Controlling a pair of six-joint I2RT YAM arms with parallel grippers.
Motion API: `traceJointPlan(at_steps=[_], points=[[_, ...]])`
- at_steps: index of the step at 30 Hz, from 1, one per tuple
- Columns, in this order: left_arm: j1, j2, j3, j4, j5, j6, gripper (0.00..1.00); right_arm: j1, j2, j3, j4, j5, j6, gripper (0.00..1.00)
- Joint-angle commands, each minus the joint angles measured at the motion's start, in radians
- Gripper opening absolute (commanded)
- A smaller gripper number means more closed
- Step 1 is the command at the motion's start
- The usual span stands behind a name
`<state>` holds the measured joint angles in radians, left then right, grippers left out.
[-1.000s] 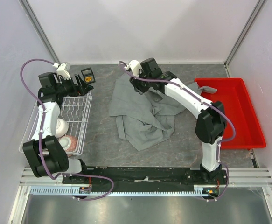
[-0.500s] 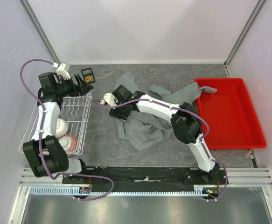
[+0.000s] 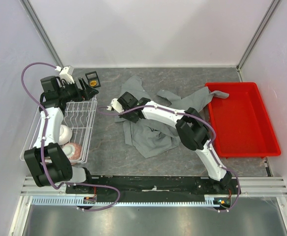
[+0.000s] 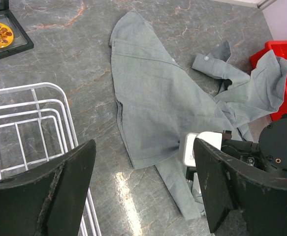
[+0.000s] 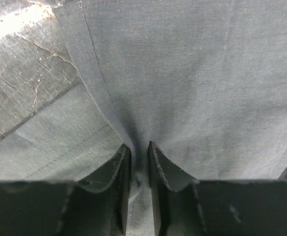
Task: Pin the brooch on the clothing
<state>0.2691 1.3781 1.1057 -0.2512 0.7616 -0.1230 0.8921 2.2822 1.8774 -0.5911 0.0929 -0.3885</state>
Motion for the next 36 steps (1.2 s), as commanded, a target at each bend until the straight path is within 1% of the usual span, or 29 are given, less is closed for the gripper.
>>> traceJointPlan(at_steps=[1,3,5,6,8,11,12,14,15,17,18,20,21,22,24,25,26,28,29,31,32,34,35,36], points=[[0.005,-0.008,-0.007,0.038,0.030,-0.037,0.86,0.002,-0.079,0.048,0.024,0.030,0.016,0.22],[0.005,-0.005,-0.010,0.043,0.033,-0.033,0.86,-0.002,-0.098,0.045,0.022,0.028,0.016,0.14],[0.005,-0.002,-0.010,0.043,0.042,-0.024,0.86,-0.016,-0.127,0.034,0.019,0.013,0.023,0.13],[0.005,-0.004,-0.013,0.044,0.041,-0.018,0.86,-0.022,-0.138,0.031,0.016,0.007,0.026,0.09],[0.005,-0.004,-0.015,0.043,0.044,-0.012,0.85,-0.044,-0.170,0.026,0.002,-0.004,0.045,0.08],[0.005,-0.010,-0.021,0.041,0.051,0.005,0.85,-0.090,-0.214,0.020,-0.024,-0.057,0.082,0.11],[0.005,-0.010,-0.023,0.040,0.053,0.020,0.84,-0.102,-0.227,0.016,-0.032,-0.089,0.091,0.13],[0.007,-0.008,-0.023,0.026,0.062,0.042,0.82,-0.148,-0.259,-0.004,-0.053,-0.143,0.128,0.13],[0.004,-0.010,-0.021,0.018,0.068,0.075,0.80,-0.169,-0.268,-0.018,-0.058,-0.172,0.141,0.00],[-0.001,-0.011,-0.017,-0.019,0.114,0.121,0.75,-0.231,-0.302,-0.068,-0.059,-0.241,0.190,0.00],[-0.004,-0.014,-0.015,-0.037,0.131,0.205,0.74,-0.257,-0.312,-0.090,-0.059,-0.267,0.204,0.00],[-0.025,-0.030,-0.018,-0.092,0.162,0.293,0.73,-0.327,-0.339,-0.156,-0.058,-0.323,0.226,0.00],[-0.036,-0.034,-0.023,-0.118,0.165,0.397,0.73,-0.353,-0.343,-0.181,-0.058,-0.344,0.238,0.00],[-0.051,-0.039,-0.023,-0.143,0.160,0.451,0.73,-0.402,-0.349,-0.204,-0.059,-0.355,0.237,0.00],[-0.102,-0.040,-0.021,-0.218,0.150,0.573,0.74,-0.449,-0.346,-0.283,-0.055,-0.349,0.212,0.01],[-0.119,-0.039,-0.020,-0.236,0.143,0.600,0.74,-0.493,-0.330,-0.305,-0.050,-0.345,0.203,0.02],[-0.149,-0.037,-0.020,-0.246,0.139,0.614,0.74,-0.516,-0.317,-0.334,-0.049,-0.314,0.197,0.07],[-0.172,-0.027,-0.017,-0.253,0.127,0.619,0.74,-0.568,-0.282,-0.343,-0.049,-0.267,0.195,0.15],[-0.188,-0.022,-0.014,-0.253,0.125,0.609,0.74,-0.581,-0.276,-0.331,-0.052,-0.246,0.200,0.26],[-0.192,-0.011,-0.007,-0.229,0.122,0.537,0.75,-0.594,-0.292,-0.310,-0.076,-0.223,0.214,0.41],[-0.192,-0.007,-0.007,-0.217,0.119,0.507,0.76,-0.594,-0.311,-0.295,-0.082,-0.223,0.214,0.57],[-0.191,-0.011,-0.012,-0.188,0.107,0.442,0.77,-0.587,-0.389,-0.291,-0.085,-0.232,0.224,0.70],[-0.189,-0.014,-0.017,-0.175,0.096,0.418,0.78,-0.579,-0.417,-0.293,-0.090,-0.229,0.226,0.74],[-0.188,-0.019,-0.026,-0.163,0.081,0.367,0.79,-0.569,-0.467,-0.294,-0.095,-0.219,0.229,0.75]])
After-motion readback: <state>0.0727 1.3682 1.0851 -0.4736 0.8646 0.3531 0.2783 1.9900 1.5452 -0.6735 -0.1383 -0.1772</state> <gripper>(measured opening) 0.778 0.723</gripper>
